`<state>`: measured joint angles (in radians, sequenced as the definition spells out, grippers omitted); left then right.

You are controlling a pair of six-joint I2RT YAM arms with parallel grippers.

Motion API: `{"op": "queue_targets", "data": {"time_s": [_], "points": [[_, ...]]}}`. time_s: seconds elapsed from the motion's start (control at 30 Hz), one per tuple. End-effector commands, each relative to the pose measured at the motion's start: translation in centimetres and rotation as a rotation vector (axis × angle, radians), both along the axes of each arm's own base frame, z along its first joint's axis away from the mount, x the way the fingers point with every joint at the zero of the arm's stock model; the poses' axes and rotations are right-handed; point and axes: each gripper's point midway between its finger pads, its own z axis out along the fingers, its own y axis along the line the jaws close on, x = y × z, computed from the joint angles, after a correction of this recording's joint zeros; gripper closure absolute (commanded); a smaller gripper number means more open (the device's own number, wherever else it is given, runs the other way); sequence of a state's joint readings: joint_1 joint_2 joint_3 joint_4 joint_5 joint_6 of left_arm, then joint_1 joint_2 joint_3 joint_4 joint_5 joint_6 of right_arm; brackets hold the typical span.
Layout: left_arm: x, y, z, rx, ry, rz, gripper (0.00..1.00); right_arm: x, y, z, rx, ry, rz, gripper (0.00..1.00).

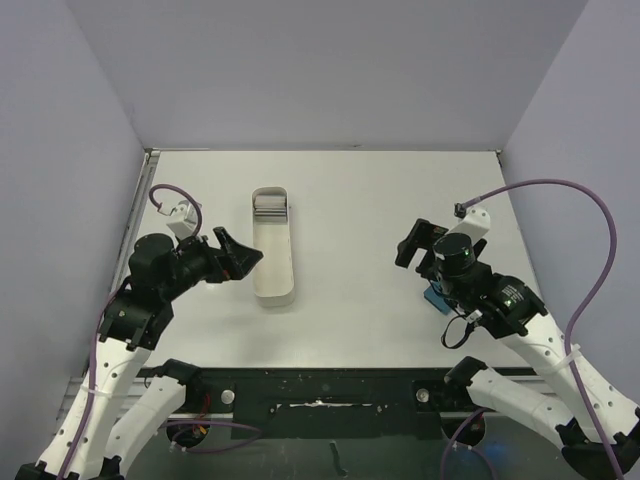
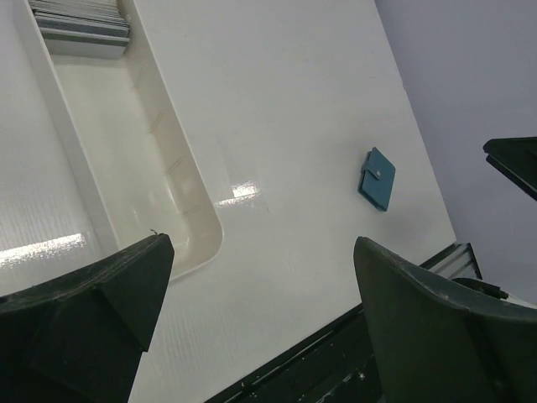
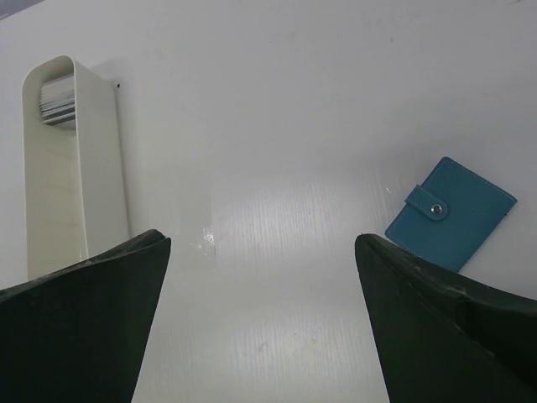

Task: Put the credit cards into the card holder
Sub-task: Move the card holder to the center of the board.

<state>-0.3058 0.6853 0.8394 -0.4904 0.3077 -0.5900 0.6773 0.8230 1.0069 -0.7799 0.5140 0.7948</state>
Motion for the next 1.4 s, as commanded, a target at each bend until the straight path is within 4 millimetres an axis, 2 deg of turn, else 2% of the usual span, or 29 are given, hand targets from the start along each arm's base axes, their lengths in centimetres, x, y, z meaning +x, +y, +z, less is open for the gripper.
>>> {"op": "queue_targets", "data": {"time_s": [0.0,0.2,0.27,0.4,0.57,0.67,0.8,0.93,1.1,1.37], "points": [[0.6,0.7,2.0,0.019,-0.094,0.028,0.11,0.3,-1.1,0.7,0.008,-0.049,-0.073,0.02],[1.0,0.6,-0.2,0.069,-0.032,0.015,0.11,1.1,-2.3,-1.5,-0.067,-0.006,-0.172,0.02],[1.0,0.4,-1.1,0.077,-0.007,-0.001,0.11,1.6,-3.0,-3.1,-0.120,0.033,-0.215,0.02],[1.3,0.9,-2.5,0.107,0.040,0.028,0.11,2.8,-5.8,-6.4,-0.157,0.171,-0.319,0.00],[1.5,1.9,-2.8,0.157,0.046,0.066,0.11,4.0,-7.4,-9.8,-0.101,0.244,-0.332,0.16],[1.6,2.2,-3.0,0.161,0.026,0.082,0.11,4.3,-9.4,-11.8,-0.055,0.291,-0.399,0.26],[1.4,2.2,-3.6,0.152,-0.016,0.073,0.13,4.7,-11.4,-14.3,-0.001,0.343,-0.471,0.30],[1.5,2.6,-4.3,0.163,-0.043,0.094,0.14,5.5,-12.8,-15.5,0.013,0.352,-0.527,0.33],[1.5,2.9,-4.2,0.168,-0.063,0.105,0.14,6.1,-12.7,-17.5,0.040,0.392,-0.532,0.35],[1.6,2.6,-4.8,0.169,-0.044,0.094,0.15,5.6,-11.1,-20.8,0.050,0.490,-0.431,0.37]]}}
